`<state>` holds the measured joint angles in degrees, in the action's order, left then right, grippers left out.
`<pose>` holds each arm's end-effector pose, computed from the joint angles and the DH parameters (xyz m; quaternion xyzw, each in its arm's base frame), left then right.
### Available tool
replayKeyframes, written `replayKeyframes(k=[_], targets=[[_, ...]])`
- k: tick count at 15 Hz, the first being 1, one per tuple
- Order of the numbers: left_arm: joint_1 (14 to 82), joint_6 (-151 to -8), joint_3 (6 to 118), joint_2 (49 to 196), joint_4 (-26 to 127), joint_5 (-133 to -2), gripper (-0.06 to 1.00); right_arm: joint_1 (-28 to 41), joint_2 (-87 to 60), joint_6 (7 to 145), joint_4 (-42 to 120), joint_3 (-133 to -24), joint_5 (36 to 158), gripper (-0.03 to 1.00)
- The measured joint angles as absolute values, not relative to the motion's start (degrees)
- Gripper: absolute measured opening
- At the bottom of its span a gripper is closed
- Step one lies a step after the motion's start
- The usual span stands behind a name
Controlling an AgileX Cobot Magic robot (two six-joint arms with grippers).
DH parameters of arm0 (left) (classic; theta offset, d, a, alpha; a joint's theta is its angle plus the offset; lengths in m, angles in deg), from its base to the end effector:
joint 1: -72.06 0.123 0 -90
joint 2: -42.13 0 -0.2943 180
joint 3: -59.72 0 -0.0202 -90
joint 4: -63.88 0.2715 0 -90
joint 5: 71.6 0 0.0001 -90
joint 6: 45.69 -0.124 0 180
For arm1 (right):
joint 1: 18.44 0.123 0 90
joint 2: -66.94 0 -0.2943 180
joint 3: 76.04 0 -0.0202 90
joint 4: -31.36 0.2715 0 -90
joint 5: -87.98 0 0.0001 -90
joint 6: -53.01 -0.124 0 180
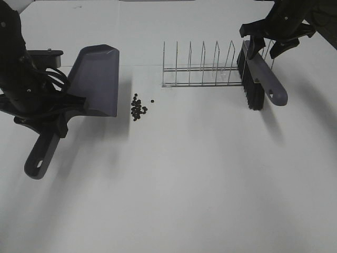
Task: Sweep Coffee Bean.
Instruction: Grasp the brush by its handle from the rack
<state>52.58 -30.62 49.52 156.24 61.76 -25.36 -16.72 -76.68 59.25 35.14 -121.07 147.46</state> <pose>0.3535 -0.1286 0.1330 0.0267 0.9961 -0.0382 0.0744 0.5542 0.0237 0.1621 -0.0571 0.9796 0.0236 0.1912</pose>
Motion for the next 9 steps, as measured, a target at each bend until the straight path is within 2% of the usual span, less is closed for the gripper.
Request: replayKeyframes(k=[5, 9], targets=[[52.58, -30.62, 49.52, 156.24, 61.76, -25.36, 0.27, -16.72, -80.35, 59.25, 35.72, -121.19, 146.48, 0.57], [52.58, -30.62, 49.52, 156.24, 61.76, -25.25, 0.27, -16.78, -81.26, 58.91, 35.89, -121.19, 144.82, 0.38]])
